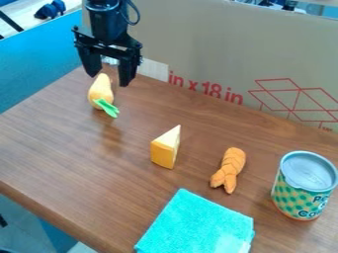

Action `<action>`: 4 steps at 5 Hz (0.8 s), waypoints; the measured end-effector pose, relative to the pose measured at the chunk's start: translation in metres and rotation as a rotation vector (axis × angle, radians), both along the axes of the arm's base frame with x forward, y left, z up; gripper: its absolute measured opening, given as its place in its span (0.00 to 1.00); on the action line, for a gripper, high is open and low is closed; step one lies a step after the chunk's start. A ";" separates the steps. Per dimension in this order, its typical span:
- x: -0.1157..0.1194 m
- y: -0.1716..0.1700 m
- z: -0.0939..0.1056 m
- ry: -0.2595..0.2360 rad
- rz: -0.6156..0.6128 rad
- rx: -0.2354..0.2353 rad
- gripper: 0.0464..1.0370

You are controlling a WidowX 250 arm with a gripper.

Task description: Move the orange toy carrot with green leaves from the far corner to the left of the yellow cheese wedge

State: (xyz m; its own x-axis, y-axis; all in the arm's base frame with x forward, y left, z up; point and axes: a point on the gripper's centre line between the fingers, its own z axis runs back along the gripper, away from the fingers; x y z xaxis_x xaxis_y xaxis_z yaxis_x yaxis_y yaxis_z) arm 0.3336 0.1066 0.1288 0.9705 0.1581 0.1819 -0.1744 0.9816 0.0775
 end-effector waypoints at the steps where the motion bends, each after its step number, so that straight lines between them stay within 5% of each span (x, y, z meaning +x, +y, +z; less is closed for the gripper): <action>1: -0.001 0.000 -0.013 0.039 0.003 -0.014 0.97; 2: 0.030 0.021 -0.019 0.041 0.073 -0.106 0.97; 4: 0.058 0.070 -0.033 0.058 0.217 -0.120 0.97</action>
State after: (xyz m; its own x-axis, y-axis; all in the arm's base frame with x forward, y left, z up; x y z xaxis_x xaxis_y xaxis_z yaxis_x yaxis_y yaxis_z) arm 0.3912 0.1763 0.0961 0.9199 0.3805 0.0945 -0.3803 0.9246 -0.0211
